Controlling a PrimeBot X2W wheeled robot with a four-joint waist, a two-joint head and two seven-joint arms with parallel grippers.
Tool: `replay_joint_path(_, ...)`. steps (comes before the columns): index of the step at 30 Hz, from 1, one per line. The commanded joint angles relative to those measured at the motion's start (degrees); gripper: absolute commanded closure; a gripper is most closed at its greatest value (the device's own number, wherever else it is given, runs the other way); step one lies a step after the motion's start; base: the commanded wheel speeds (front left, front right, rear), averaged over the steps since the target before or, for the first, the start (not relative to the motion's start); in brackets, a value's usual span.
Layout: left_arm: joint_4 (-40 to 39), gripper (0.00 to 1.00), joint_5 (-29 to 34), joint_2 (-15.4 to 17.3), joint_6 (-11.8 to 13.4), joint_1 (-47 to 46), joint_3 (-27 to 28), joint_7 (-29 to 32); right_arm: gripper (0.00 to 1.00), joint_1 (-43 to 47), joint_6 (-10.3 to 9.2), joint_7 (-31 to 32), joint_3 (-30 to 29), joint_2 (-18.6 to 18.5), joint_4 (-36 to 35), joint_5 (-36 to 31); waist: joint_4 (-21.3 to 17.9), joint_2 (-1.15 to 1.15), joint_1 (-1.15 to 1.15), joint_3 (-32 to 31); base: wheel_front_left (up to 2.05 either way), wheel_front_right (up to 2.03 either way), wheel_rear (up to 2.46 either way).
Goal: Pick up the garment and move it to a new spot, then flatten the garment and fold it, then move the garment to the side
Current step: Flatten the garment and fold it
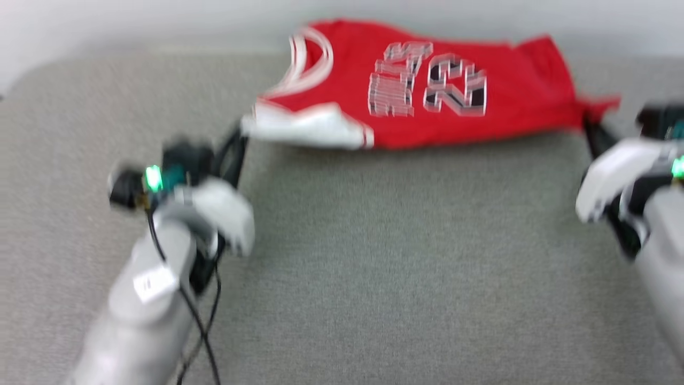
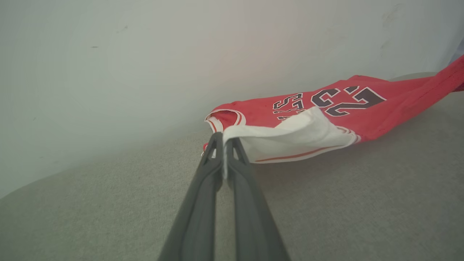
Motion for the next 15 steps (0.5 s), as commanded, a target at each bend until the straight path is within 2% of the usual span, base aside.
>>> replay_joint_path(1,-0.13,1.00,-0.21,0.22,-0.16,1.18,-0.22,0.03,1.00,1.33,-0.11,0.07,0.22,-0.45,-0.30,0.62,0.27,0.00,0.02,-4.20,0.00,0.00,0.00)
replay_joint_path(8,-2.64,1.00,-3.17,1.84,-0.56,15.42,-1.18,2.89,1.00,12.41,-0.11,2.96,4.48,-2.45,-4.44,7.26,0.59,0.00,0.02,-9.38,0.00,0.00,0.00)
replay_joint_path(15,-9.08,1.00,-5.00,4.98,-0.04,26.36,-2.03,7.24,1.00,20.61,-0.11,5.81,8.65,-4.48,-9.87,12.88,1.46,0.00,0.02,-12.66,0.00,0.00,0.00)
